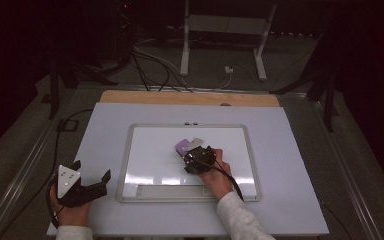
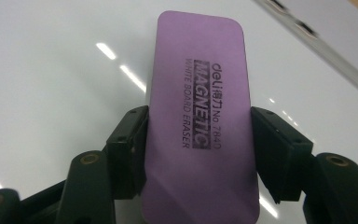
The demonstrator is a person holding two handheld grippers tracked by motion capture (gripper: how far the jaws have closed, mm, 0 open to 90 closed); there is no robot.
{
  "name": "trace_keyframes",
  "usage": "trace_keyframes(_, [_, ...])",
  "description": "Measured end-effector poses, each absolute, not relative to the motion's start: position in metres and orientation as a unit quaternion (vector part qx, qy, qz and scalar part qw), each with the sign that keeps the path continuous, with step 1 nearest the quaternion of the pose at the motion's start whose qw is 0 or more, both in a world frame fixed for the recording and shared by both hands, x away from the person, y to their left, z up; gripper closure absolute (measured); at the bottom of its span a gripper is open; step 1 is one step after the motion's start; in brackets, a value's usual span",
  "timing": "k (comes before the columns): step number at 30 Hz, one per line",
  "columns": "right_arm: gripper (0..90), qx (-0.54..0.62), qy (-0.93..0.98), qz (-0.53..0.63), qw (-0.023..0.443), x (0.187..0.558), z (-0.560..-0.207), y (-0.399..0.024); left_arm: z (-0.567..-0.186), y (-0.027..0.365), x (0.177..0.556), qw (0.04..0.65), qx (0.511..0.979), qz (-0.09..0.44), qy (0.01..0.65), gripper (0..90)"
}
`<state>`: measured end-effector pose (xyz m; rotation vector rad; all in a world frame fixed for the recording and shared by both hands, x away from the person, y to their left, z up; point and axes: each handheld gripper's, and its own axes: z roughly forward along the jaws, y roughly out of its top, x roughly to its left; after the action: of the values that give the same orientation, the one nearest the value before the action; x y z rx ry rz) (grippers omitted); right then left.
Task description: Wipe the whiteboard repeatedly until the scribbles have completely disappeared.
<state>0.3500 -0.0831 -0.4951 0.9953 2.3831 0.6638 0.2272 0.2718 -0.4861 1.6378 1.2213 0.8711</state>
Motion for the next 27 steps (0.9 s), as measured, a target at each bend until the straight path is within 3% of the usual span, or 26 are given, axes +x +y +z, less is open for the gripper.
trace_keyframes(7, [41.3, 0.389, 0.856, 0.224, 0.256, 0.358, -0.495, -0.094, -0.486, 0.271, 0.228, 0.445, 0.661, 0.352, 0.492, 0.6])
trace_keyframes(16, [41.2, 0.341, 0.881, 0.248, 0.213, 0.345, -0.493, -0.076, -0.486, 0.271, 0.227, 0.444, 0.661, 0.352, 0.492, 0.6])
trace_keyframes(22, [41.3, 0.378, 0.863, 0.218, 0.253, 0.359, -0.494, -0.091, -0.486, 0.272, 0.227, 0.445, 0.659, 0.352, 0.493, 0.6])
trace_keyframes(27, [41.2, 0.403, 0.853, 0.210, 0.257, 0.366, -0.494, -0.101, -0.486, 0.272, 0.227, 0.445, 0.659, 0.352, 0.493, 0.6])
